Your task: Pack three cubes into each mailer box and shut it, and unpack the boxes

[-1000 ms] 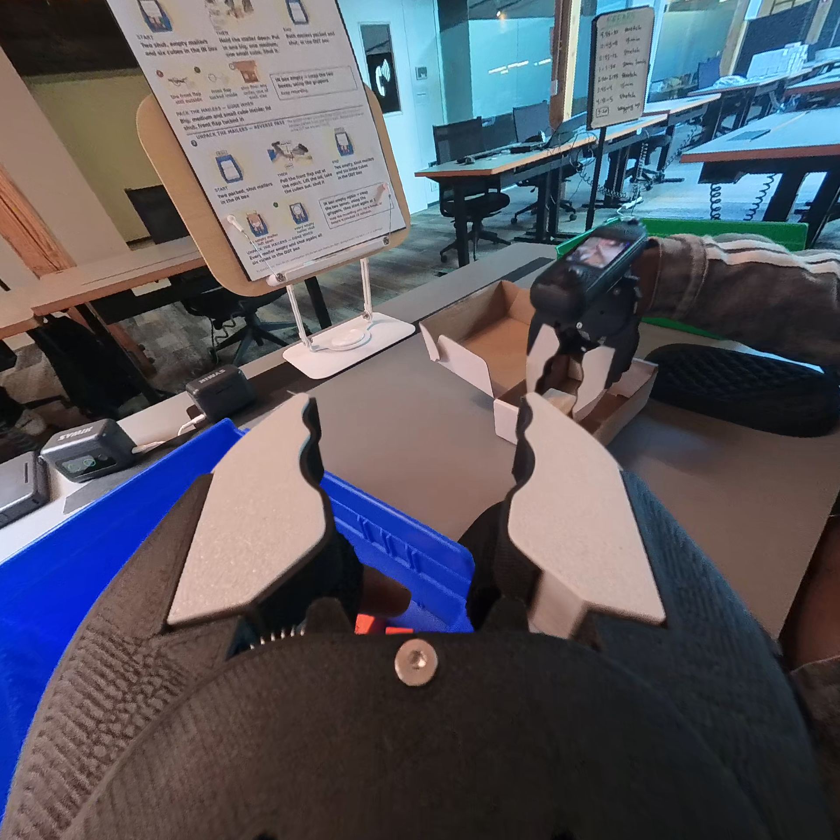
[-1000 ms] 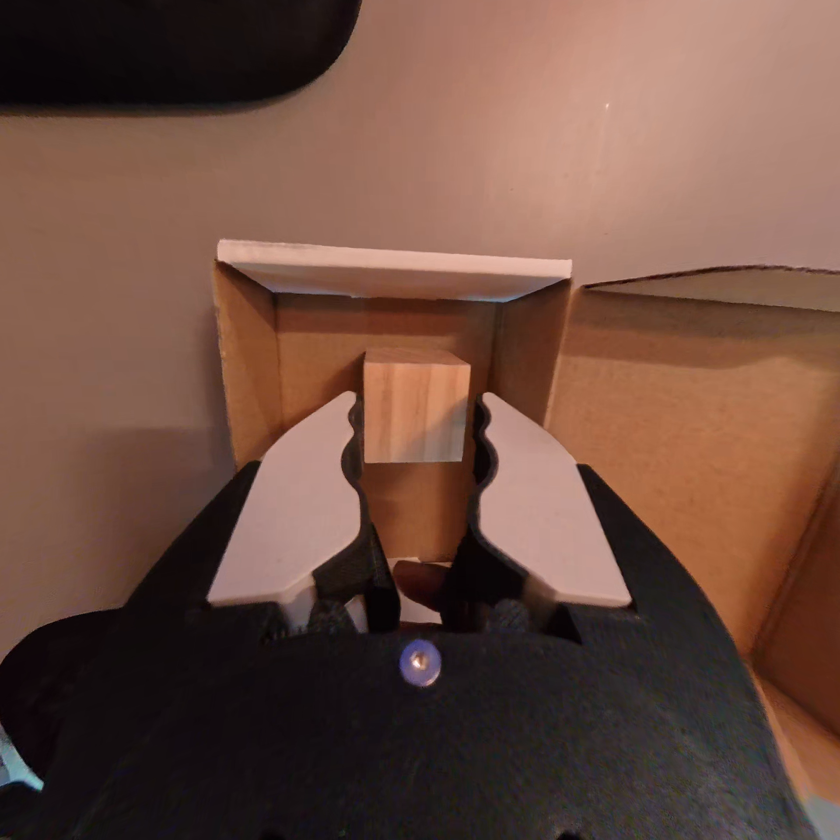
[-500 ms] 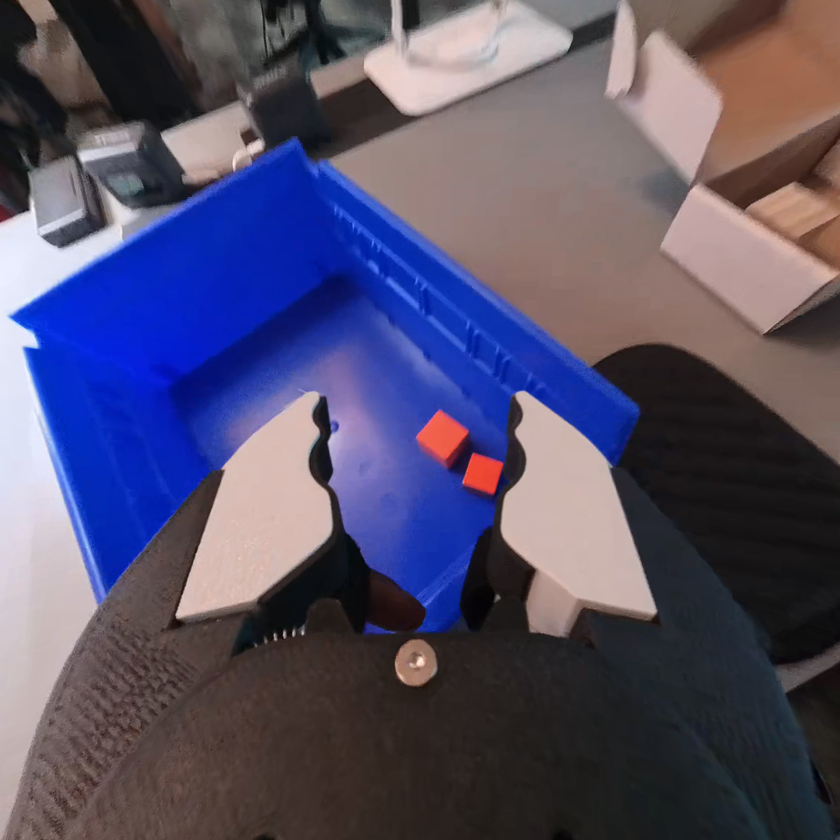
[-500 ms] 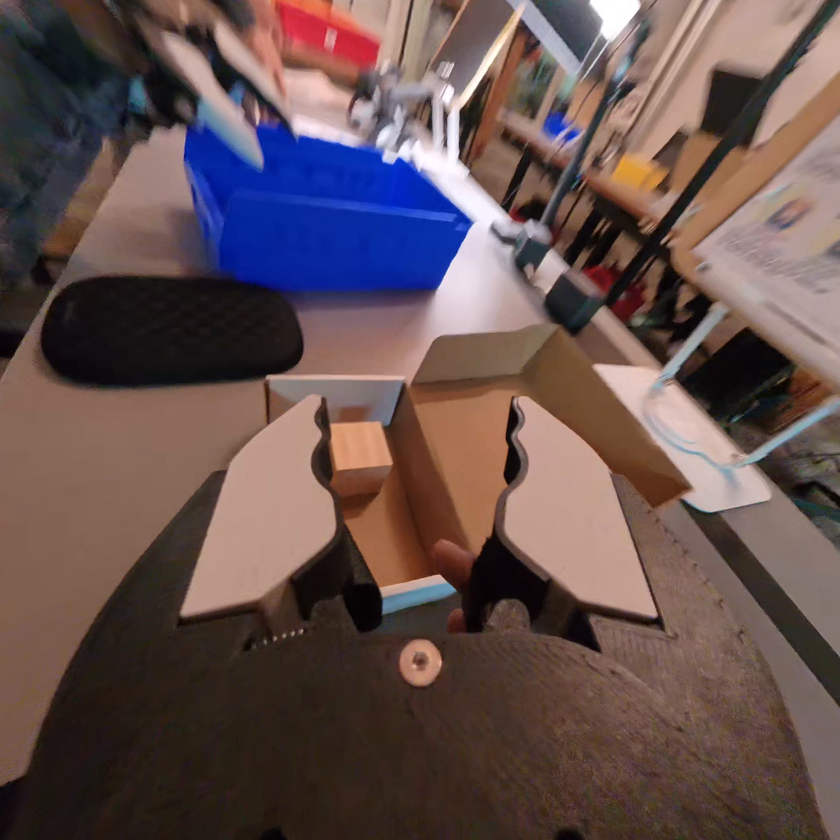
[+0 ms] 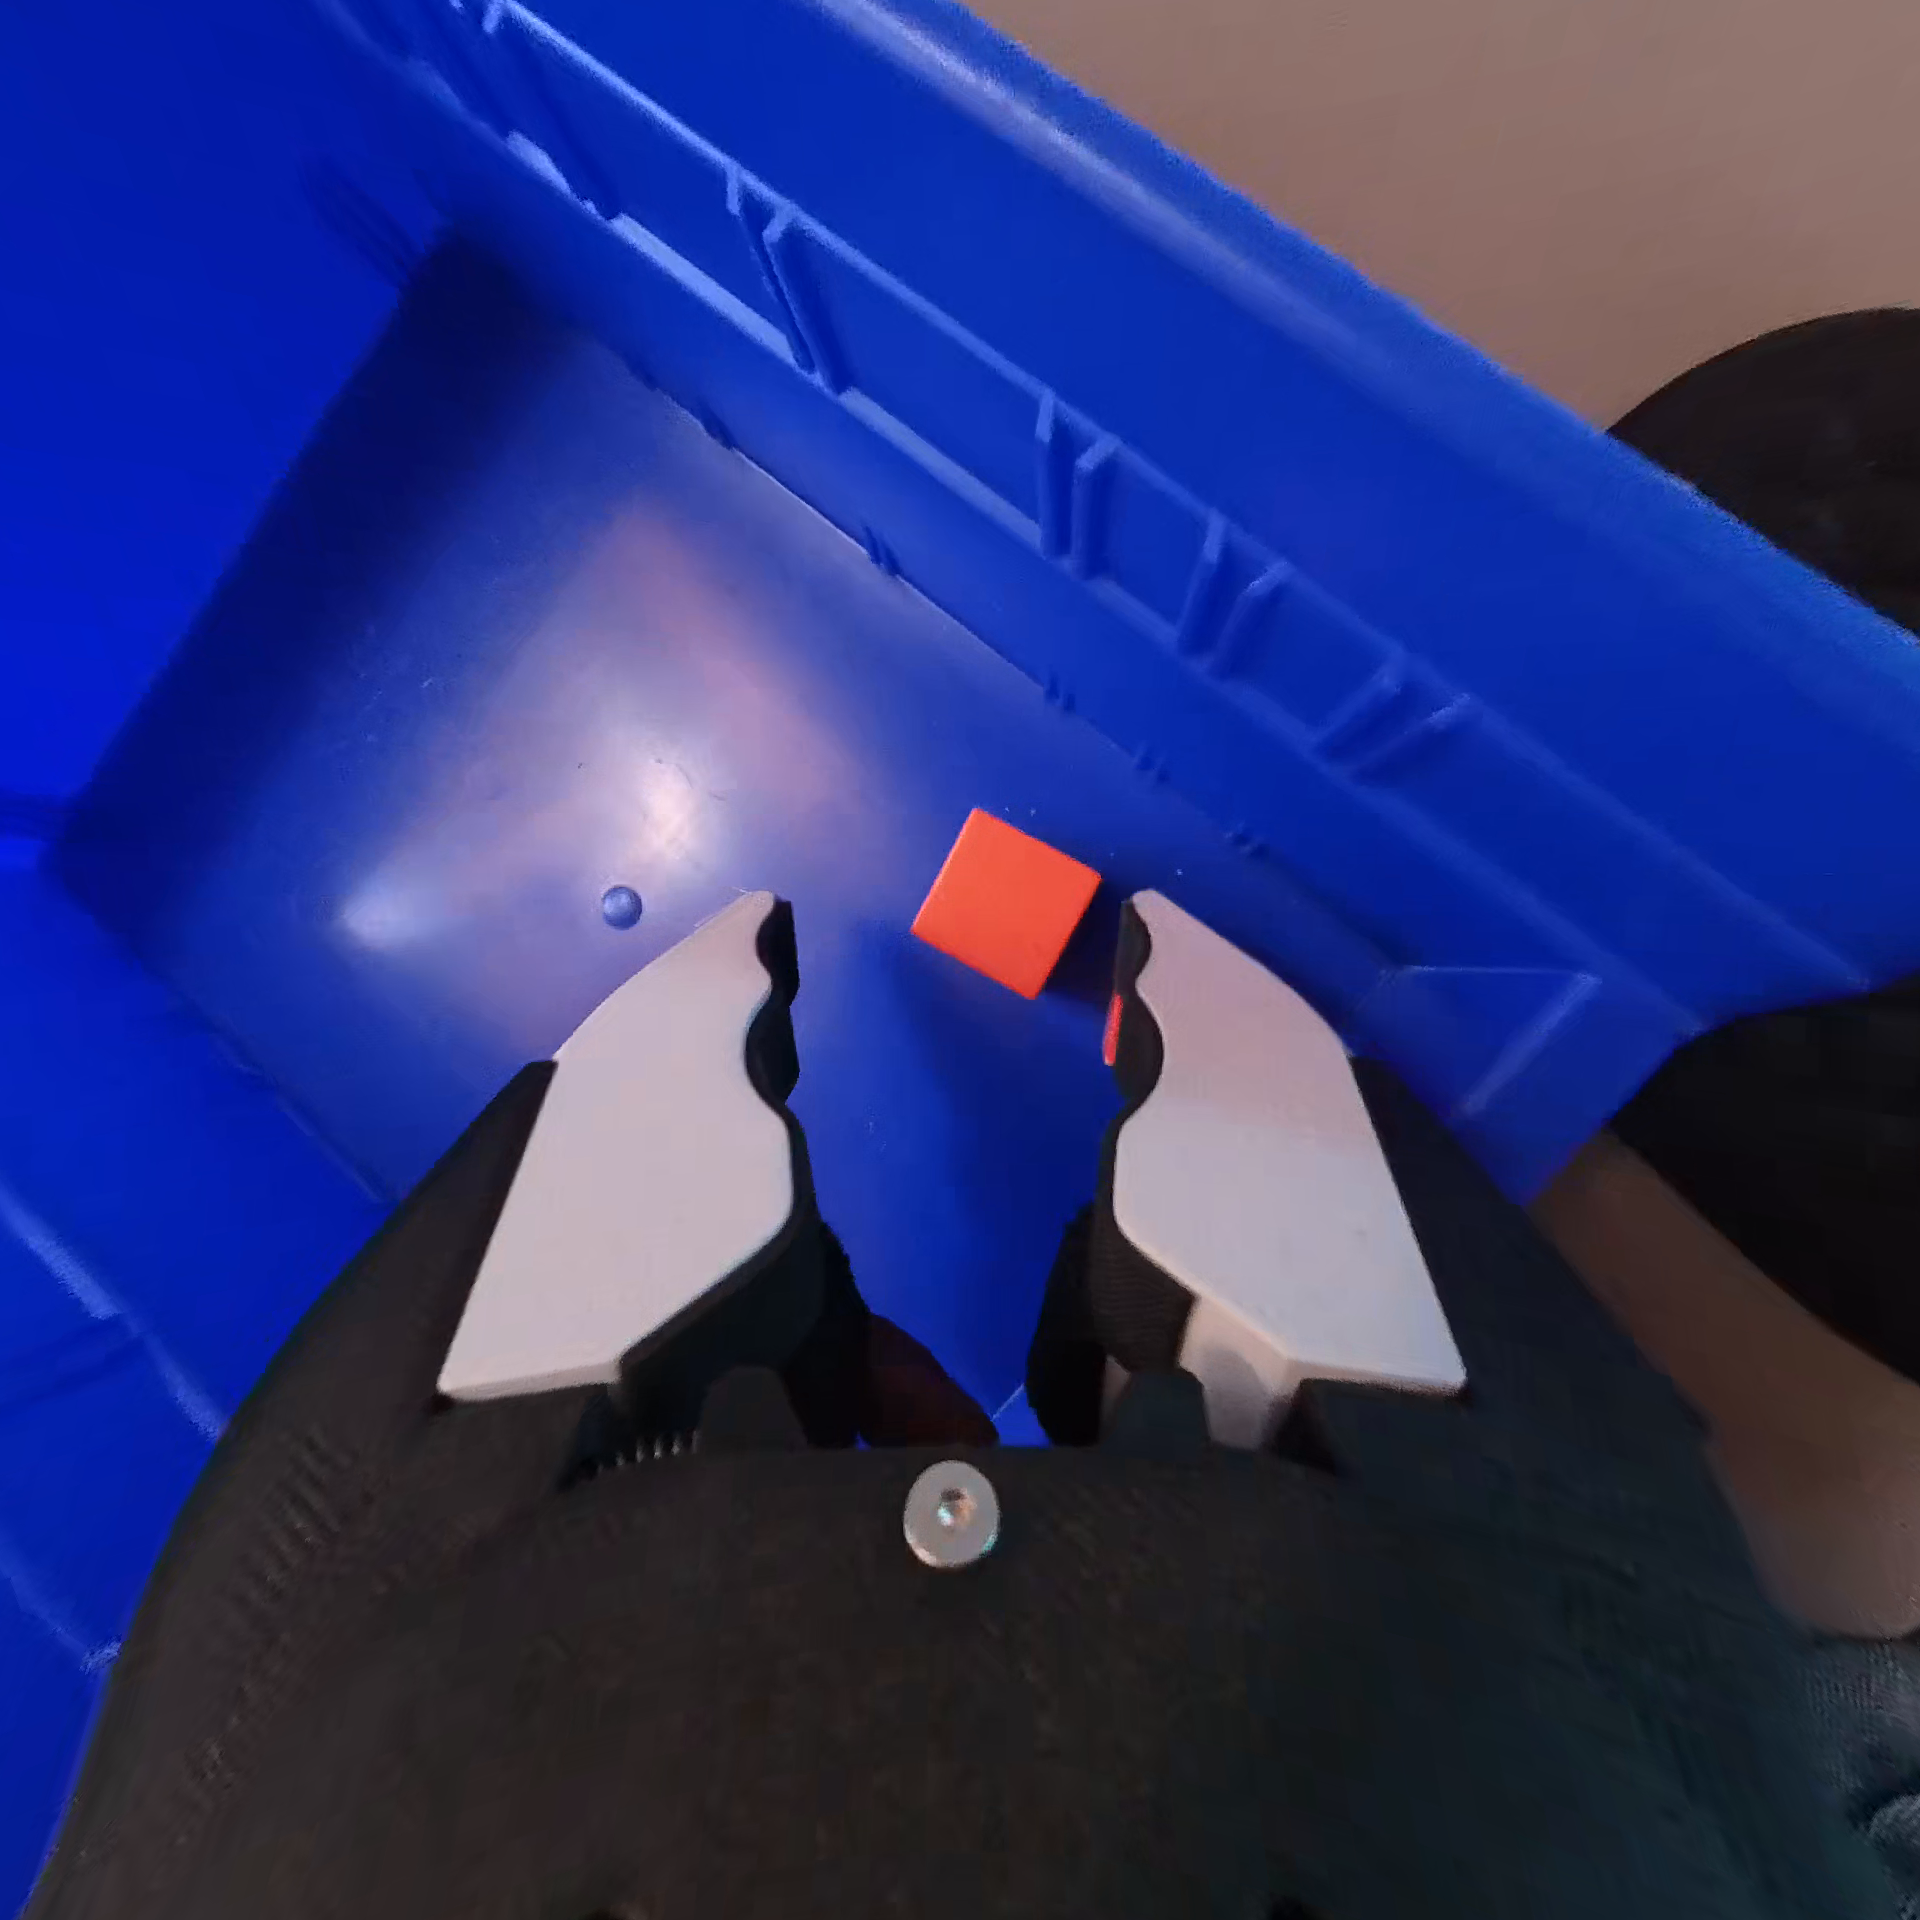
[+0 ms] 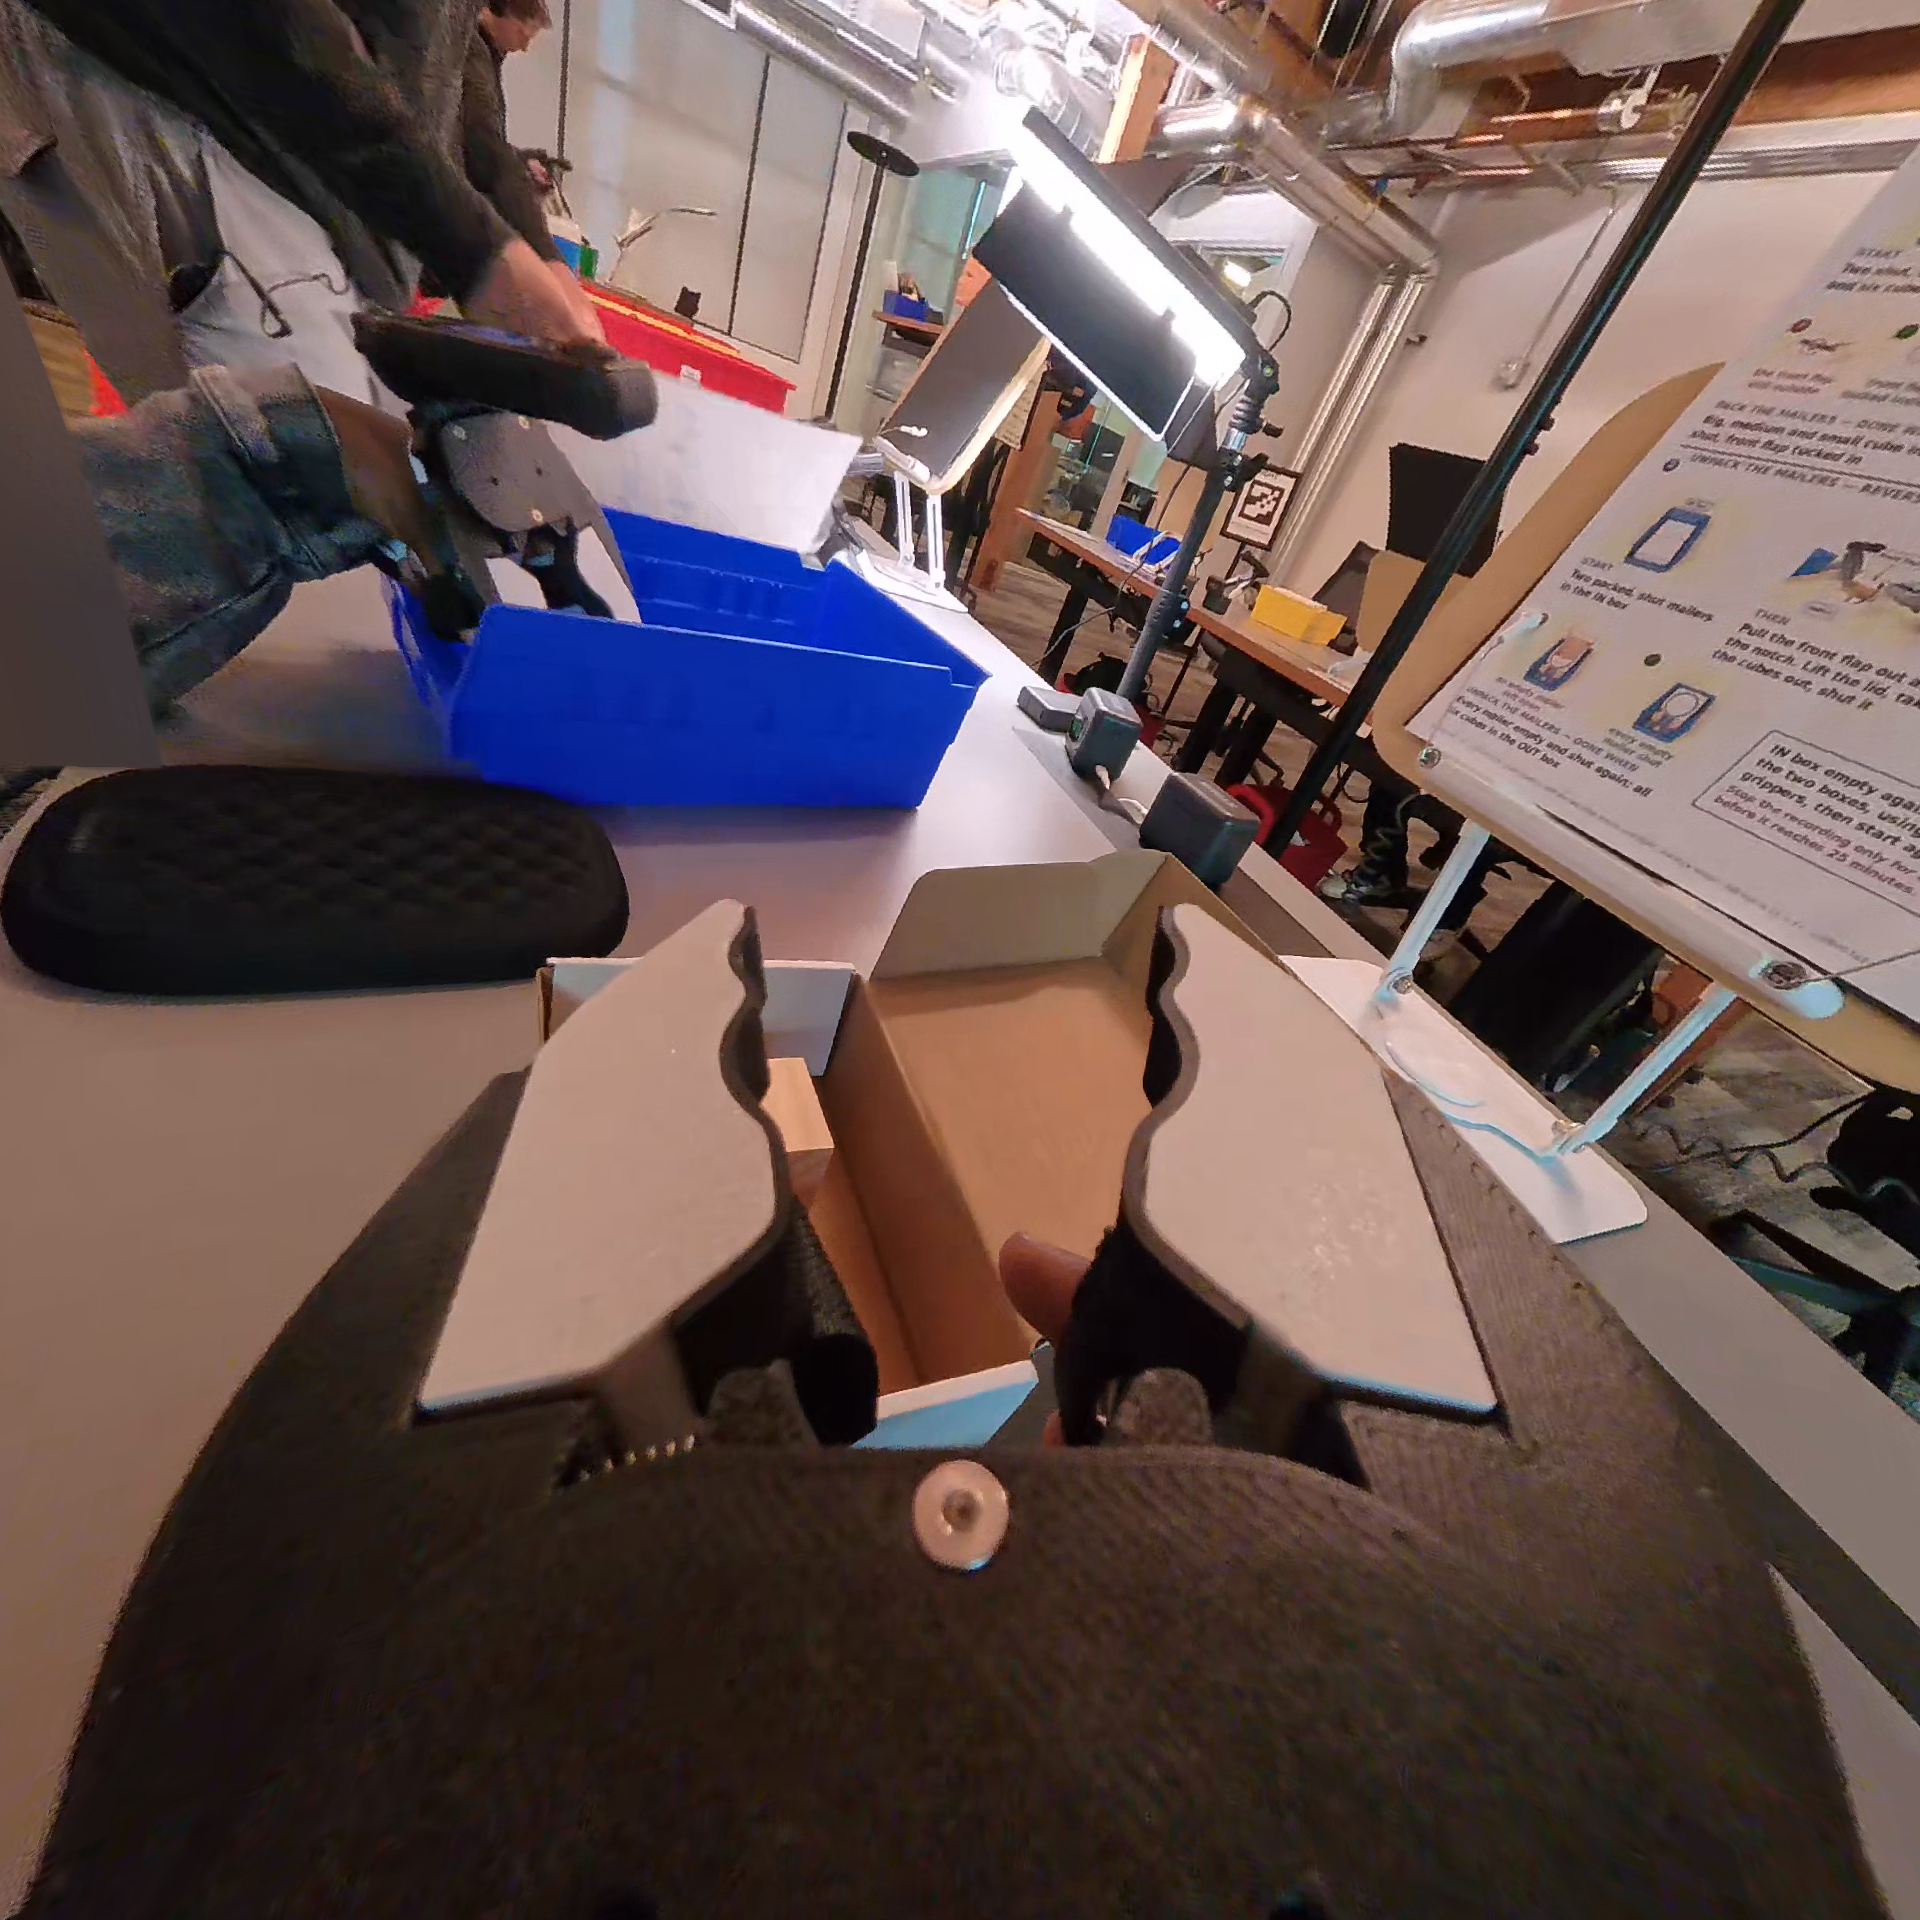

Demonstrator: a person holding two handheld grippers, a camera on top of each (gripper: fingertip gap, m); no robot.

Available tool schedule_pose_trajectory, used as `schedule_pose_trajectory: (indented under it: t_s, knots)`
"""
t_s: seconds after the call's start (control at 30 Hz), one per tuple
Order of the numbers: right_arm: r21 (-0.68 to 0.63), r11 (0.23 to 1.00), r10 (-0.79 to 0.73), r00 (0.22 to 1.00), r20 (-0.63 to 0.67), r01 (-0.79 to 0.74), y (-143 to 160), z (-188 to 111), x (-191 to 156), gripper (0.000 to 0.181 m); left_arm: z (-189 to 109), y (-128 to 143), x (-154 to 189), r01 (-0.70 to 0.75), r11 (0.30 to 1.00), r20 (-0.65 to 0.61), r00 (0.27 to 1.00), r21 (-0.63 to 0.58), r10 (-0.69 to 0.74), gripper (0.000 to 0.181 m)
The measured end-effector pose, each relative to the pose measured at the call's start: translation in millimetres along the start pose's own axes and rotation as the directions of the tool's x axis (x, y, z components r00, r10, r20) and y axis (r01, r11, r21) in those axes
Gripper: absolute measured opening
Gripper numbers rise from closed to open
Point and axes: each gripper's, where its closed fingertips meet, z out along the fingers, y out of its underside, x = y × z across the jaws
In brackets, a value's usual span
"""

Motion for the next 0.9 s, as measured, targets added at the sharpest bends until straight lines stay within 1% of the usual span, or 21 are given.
schedule_pose_trajectory:
  t_s: [0.03,0.13,0.23,0.33,0.43,0.47,0.53,0.63,0.7,0.77,0.8,0.83,0.9]
  knots:
    - [-0.003,1.000,-0.003,1.000,-0.003,0.003,0.4,0.2,0.3,0.071,2.3,0.5,0.6,-0.001,1.000,-0.010,1.000,-0.007,0.001,0.056]
    - [-0.005,1.000,-0.018,1.000,-0.007,0.018,0.3,0.3,0.2,0.070,4.8,4.0,1.5,0.001,0.999,-0.022,1.000,-0.041,-0.001,0.052]
    - [-0.011,1.000,-0.027,1.000,-0.010,0.027,1.7,1.0,0.3,0.070,6.5,3.6,4.1,-0.040,0.998,-0.026,0.999,-0.049,0.039,0.050]
    - [-0.023,0.999,-0.038,0.999,-0.010,0.037,3.9,1.8,0.0,0.069,8.1,2.0,7.7,-0.079,0.996,-0.035,0.996,-0.049,0.077,0.032]
    - [-0.029,0.999,-0.046,0.999,-0.009,0.046,5.0,2.4,-0.8,0.070,6.8,0.7,7.7,-0.067,0.997,-0.045,0.997,-0.032,0.065,0.029]
    - [-0.028,0.998,-0.049,0.999,-0.010,0.049,4.9,2.6,-0.9,0.070,5.2,-2.8,7.1,-0.061,0.998,-0.044,0.997,-0.001,0.061,0.028]
    - [-0.021,0.998,-0.053,0.999,-0.010,0.053,3.8,3.2,-1.7,0.070,-2.1,-16.1,3.8,-0.041,0.994,-0.031,0.999,0.103,0.044,0.027]
    - [-0.009,0.998,-0.070,0.997,-0.018,0.070,1.7,4.5,-2.2,0.071,-24.8,-44.3,1.6,0.017,0.955,-0.032,0.999,0.295,-0.008,0.027]
    - [-0.003,0.997,-0.082,0.996,-0.025,0.082,0.4,5.5,-2.5,0.071,-41.3,-63.1,0.6,0.044,0.910,-0.028,0.999,0.412,-0.036,0.027]
    - [0.013,0.995,-0.102,0.994,-0.035,0.103,-2.7,6.3,-3.1,0.072,-62.8,-85.9,-10.1,0.108,0.825,-0.007,0.992,0.555,-0.126,0.027]
    - [0.027,0.993,-0.113,0.993,-0.043,0.114,-5.2,6.9,-3.6,0.072,-76.6,-98.9,-12.3,0.146,0.759,-0.027,0.986,0.634,-0.167,0.027]
    - [0.045,0.991,-0.124,0.991,-0.052,0.127,-8.3,7.6,-4.4,0.072,-92.5,-112.7,-11.0,0.175,0.676,-0.062,0.980,0.716,-0.188,0.027]
    - [0.075,0.985,-0.151,0.986,-0.064,0.156,-13.4,10.1,-7.7,0.072,-123.5,-138.3,1.8,0.200,0.510,-0.130,0.977,0.837,-0.169,0.027]
